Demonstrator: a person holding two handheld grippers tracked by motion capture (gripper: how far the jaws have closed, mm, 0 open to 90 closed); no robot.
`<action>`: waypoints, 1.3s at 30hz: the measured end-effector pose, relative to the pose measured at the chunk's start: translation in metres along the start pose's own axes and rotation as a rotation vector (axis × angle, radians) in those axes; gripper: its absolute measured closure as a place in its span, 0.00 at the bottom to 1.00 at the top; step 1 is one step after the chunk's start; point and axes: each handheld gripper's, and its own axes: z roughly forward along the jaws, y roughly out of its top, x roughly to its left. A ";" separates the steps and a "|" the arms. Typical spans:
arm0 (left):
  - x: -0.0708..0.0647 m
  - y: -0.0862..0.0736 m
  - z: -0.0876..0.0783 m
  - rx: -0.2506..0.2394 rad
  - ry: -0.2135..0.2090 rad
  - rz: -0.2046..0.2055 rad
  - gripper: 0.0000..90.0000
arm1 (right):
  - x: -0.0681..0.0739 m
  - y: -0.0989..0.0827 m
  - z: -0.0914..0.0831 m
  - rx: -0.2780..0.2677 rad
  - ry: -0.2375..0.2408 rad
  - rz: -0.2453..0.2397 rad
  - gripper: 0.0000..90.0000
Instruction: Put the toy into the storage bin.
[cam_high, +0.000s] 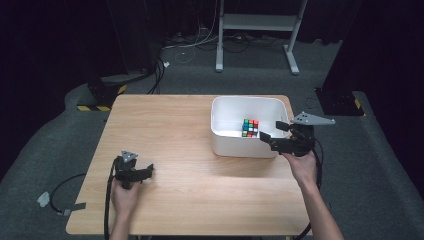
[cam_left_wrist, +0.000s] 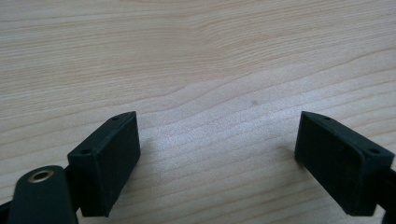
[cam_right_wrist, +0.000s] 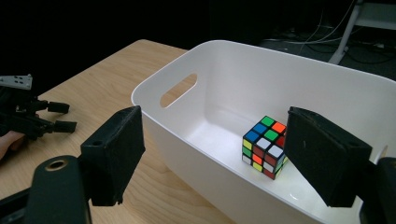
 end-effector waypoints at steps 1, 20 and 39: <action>0.000 0.000 0.000 0.000 0.000 0.000 0.16 | 0.000 0.000 0.000 0.000 0.001 0.003 0.23; 0.000 0.000 0.000 0.000 0.000 0.000 0.16 | 0.003 -0.008 -0.011 -0.017 0.008 0.013 0.23; 0.000 0.000 0.000 0.000 0.000 0.000 0.16 | 0.001 -0.023 -0.016 -0.020 0.011 0.039 0.23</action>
